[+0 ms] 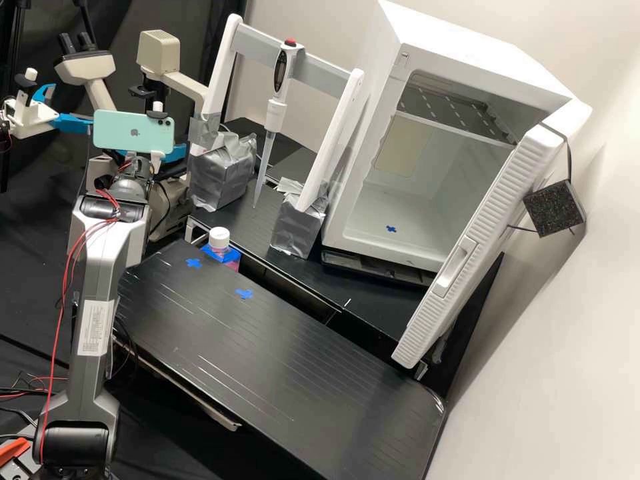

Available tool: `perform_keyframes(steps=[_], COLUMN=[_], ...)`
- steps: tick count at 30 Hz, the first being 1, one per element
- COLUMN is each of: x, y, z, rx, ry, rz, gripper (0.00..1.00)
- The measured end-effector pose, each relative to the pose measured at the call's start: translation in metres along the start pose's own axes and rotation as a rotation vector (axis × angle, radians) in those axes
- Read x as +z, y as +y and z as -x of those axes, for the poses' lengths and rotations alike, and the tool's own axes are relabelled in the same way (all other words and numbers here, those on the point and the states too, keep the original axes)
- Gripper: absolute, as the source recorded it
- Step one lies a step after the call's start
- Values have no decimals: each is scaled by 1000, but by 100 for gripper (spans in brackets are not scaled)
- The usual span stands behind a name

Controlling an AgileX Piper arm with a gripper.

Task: Move the petri dish to the bench

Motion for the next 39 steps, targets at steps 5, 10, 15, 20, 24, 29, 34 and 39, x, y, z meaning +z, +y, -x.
perform_keyframes(steps=[5,10,15,20,24,29,34,39], x=[-1,-3,-1,-2,-3,-3,-2,-1], y=[3,4,2,3,4,3,3,2], z=[-1,-3,-7,-8,-8,-8,-8,-8], rx=[-12,-23,-31,-33,-39,-45,-45,-48], ry=[-25,-37,-42,-43,-45,-50,-57,-66], rz=[-34,-38,-39,-39,-39,-43,-64,-81], gripper=[100,100,0,0,0,0,0,0])
